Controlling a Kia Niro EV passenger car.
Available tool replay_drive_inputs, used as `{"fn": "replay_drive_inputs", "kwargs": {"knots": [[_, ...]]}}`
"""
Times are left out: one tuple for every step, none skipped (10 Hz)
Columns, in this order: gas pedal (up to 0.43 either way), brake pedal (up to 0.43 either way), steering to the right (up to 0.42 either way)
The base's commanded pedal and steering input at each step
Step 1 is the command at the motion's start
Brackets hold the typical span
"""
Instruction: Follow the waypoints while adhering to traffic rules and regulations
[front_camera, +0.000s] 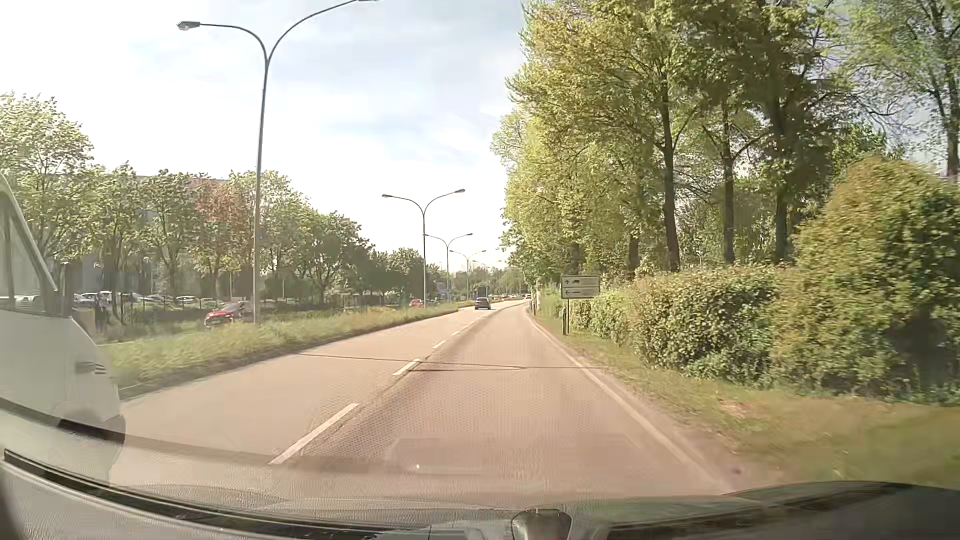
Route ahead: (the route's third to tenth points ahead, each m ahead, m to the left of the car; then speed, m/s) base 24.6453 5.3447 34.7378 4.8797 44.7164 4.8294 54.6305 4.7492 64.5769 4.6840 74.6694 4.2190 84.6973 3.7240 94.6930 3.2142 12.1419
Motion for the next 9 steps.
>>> {"fn": "replay_drive_inputs", "kwargs": {"knots": [[0.079,0.000,0.005],[0.079,0.000,0.005],[0.079,0.000,0.005],[0.079,0.000,0.005],[0.079,0.000,0.005],[0.079,0.000,0.004],[0.079,0.000,0.003],[0.079,0.000,0.003],[0.079,0.000,0.001]]}}
